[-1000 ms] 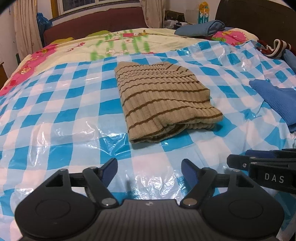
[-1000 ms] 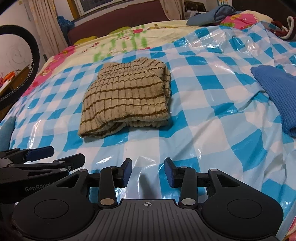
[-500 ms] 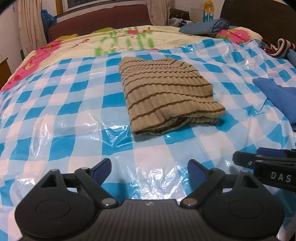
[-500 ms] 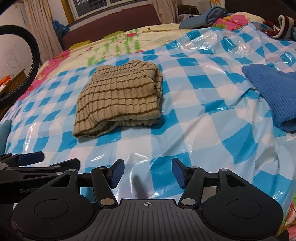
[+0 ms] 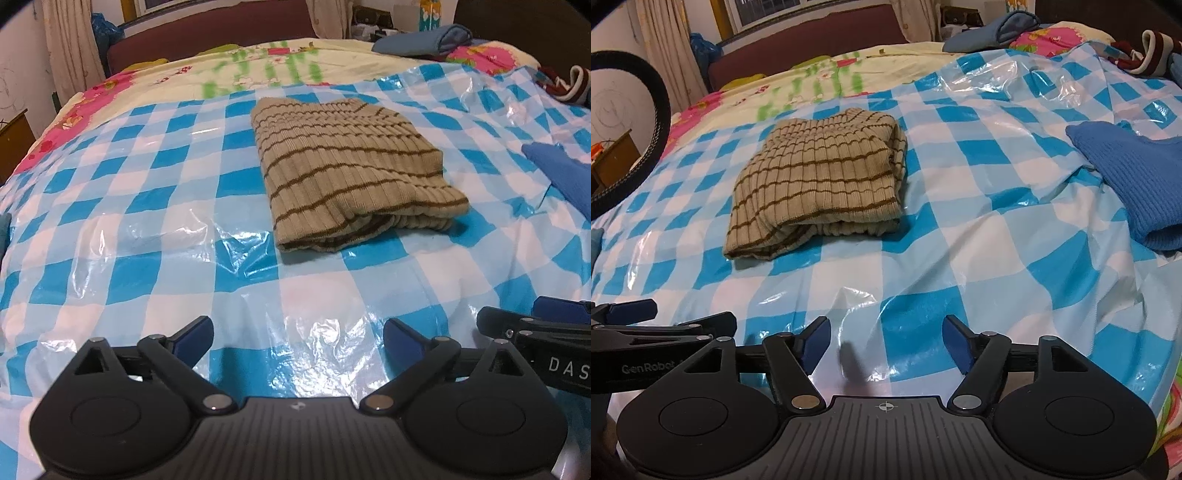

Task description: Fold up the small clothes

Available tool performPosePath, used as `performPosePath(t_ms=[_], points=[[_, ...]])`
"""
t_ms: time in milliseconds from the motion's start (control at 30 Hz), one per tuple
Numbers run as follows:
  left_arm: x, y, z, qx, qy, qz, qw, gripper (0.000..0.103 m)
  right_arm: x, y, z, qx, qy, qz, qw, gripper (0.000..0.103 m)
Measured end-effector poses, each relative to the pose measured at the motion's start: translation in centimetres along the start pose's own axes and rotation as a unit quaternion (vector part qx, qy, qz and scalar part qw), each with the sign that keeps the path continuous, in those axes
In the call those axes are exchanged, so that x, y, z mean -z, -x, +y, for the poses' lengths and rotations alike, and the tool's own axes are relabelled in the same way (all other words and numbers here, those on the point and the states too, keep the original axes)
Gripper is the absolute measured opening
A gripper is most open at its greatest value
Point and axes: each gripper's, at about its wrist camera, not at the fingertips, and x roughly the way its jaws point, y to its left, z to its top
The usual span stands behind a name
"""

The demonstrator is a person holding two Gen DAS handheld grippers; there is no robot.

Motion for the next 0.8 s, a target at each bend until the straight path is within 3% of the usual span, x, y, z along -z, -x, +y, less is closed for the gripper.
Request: performPosePath(t_ms=[800], points=[[0.08,-0.33,0.5,0.0,0.026,0.021,0.9994,0.103,0.97,-0.05,-0.32,-0.007,-0.021,-0.011,1.0,0.079]])
